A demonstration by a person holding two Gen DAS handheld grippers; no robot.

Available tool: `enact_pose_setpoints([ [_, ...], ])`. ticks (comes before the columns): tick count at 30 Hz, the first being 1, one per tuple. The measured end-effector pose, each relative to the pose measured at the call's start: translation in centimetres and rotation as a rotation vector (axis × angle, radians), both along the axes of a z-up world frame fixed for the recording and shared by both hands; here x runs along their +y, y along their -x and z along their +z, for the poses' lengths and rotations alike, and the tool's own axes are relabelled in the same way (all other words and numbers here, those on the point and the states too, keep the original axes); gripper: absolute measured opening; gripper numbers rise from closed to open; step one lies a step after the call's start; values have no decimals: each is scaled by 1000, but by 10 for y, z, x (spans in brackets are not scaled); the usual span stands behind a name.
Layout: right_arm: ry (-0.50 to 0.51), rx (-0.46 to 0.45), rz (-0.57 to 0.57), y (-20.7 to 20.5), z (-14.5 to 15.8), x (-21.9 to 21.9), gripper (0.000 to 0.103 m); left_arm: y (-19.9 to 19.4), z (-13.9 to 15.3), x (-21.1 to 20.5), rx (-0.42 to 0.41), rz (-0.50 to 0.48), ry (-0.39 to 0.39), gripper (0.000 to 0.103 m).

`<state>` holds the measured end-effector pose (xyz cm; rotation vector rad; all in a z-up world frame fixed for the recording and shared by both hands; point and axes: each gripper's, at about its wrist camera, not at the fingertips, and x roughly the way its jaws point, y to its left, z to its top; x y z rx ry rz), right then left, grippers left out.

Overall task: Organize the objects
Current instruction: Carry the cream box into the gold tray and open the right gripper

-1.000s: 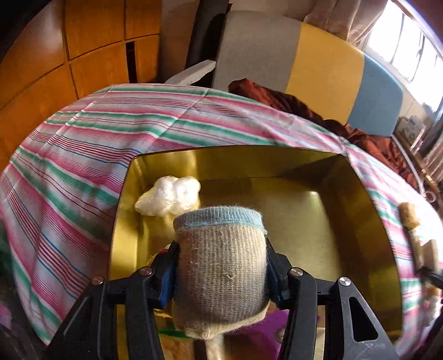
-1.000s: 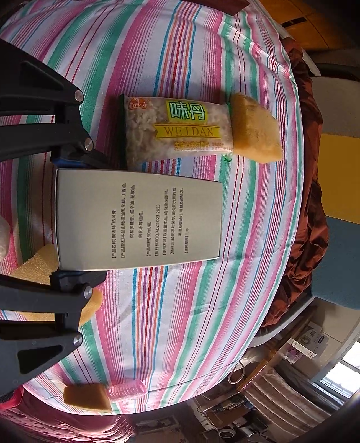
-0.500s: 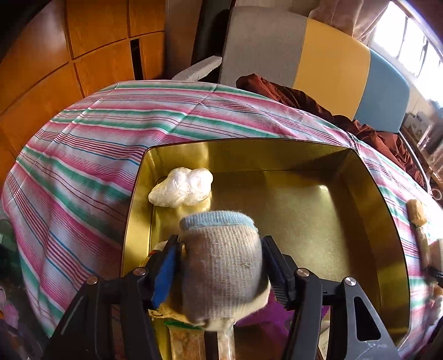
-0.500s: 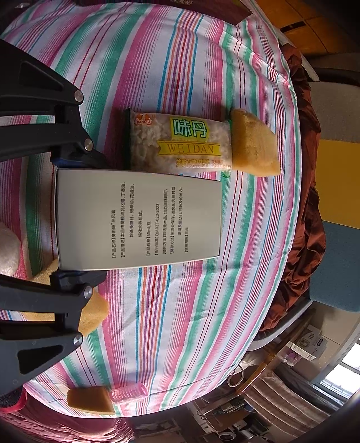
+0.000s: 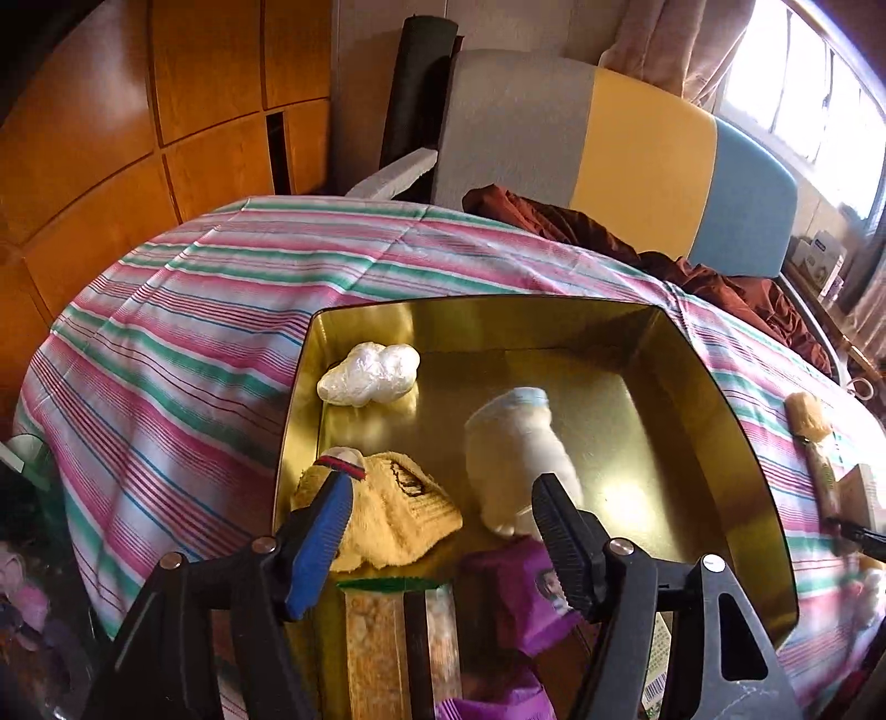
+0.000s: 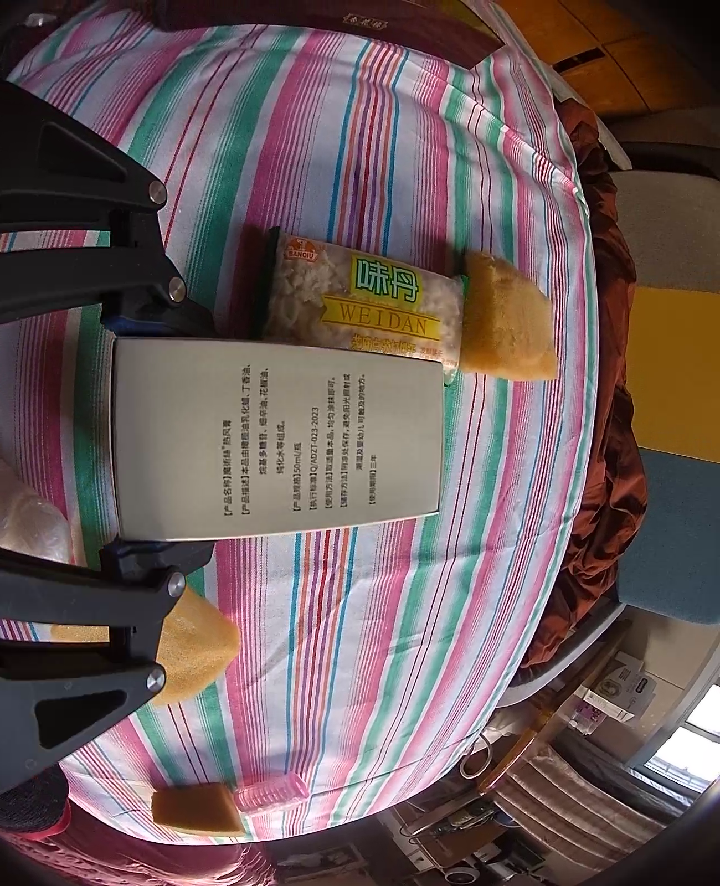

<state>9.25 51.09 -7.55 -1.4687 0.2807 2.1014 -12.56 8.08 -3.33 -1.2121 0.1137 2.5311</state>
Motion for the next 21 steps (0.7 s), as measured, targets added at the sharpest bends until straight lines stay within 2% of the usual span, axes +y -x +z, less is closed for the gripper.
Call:
enact_pose_setpoints([
  [8, -7, 86, -15, -5, 24, -15, 51, -27, 23, -8, 85, -12, -29, 75],
  [14, -8, 206, 21, 0, 63, -45, 51, -41, 33, -24, 104, 1, -79, 76],
  [17, 25, 268, 102, 17, 85, -74, 51, -46, 35, -32, 110, 7, -89, 77],
  [21, 66, 290, 282, 56, 98, -137, 51, -52, 33, -41, 108, 17, -92, 78],
])
